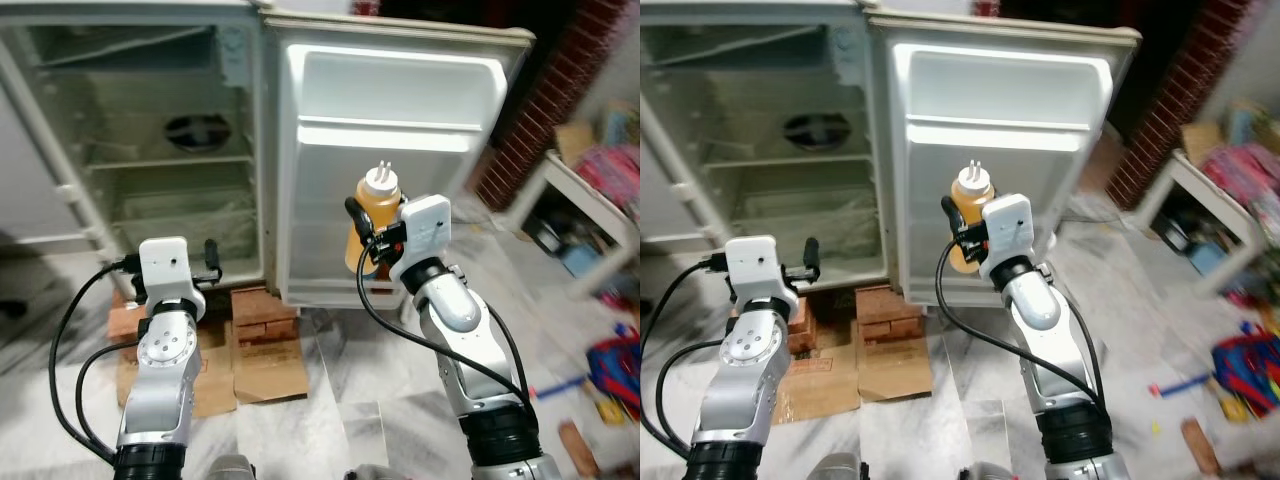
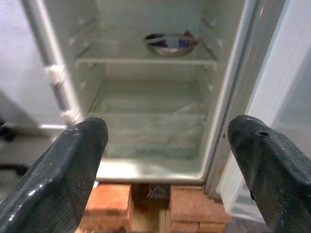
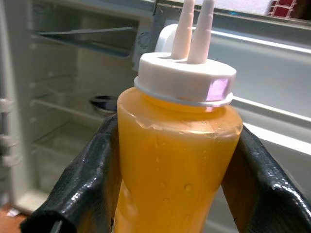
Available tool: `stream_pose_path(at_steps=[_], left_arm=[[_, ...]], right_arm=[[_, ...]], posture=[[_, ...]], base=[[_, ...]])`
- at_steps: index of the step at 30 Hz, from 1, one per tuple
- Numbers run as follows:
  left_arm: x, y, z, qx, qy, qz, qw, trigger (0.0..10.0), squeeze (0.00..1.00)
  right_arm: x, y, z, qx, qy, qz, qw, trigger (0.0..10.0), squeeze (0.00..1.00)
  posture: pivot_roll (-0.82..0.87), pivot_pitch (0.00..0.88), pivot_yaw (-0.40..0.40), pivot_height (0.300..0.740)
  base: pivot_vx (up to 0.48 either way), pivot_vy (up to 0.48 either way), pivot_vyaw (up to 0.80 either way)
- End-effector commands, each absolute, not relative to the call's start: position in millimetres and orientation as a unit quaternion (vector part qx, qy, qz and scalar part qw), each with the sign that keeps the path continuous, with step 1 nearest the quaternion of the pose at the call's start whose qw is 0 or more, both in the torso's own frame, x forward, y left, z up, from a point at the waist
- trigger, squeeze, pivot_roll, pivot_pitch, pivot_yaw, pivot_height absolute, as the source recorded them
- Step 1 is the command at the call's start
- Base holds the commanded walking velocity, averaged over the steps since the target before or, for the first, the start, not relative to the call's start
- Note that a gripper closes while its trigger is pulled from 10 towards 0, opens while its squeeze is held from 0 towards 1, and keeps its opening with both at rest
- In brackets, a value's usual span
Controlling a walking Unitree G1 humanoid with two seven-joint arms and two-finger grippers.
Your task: Restocking fridge
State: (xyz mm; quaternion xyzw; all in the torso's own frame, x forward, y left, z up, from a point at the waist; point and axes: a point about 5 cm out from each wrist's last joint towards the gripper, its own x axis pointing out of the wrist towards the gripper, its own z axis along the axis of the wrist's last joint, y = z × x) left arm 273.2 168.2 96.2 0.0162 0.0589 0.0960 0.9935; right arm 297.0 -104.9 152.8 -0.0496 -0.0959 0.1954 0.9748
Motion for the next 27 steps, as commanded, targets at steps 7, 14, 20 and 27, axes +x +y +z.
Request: stream_pose_path(at_steps=[7, 14, 20, 27], left_arm=[[269.9, 162.7, 105.2, -0.008, 0.024, 0.083, 0.996, 10.0, 0.0], [255.2, 172.3, 106.2, 0.0, 0.024, 0.082, 0.996, 10.0, 0.0], [252.2, 173.8, 107.6, -0.008, 0.017, 0.074, 0.997, 10.0, 0.0], [253.6, 170.7, 108.1, -0.016, 0.018, 0.072, 0.997, 10.0, 0.0]], right_arm=[[297.2, -117.6, 151.3, -0.051, -0.094, 0.175, 0.979, 10.0, 0.0], [288.9, -134.3, 144.6, -0.056, -0.09, 0.122, 0.987, 10.0, 0.0], [283.8, -131.3, 137.7, -0.03, -0.073, 0.11, 0.991, 10.0, 0.0], [288.5, -134.9, 141.5, -0.032, -0.077, 0.106, 0.991, 10.0, 0.0]], posture=[[0.05, 0.0, -0.054, 0.74], [0.05, 0.0, -0.054, 0.74], [0.05, 0.0, -0.054, 0.74], [0.04, 0.0, -0.057, 0.74]], base=[[0.0, -0.067, 0.11], [0.0, 0.0, 0.0], [0.1, 0.059, 0.0], [0.321, 0.357, 0.0]])
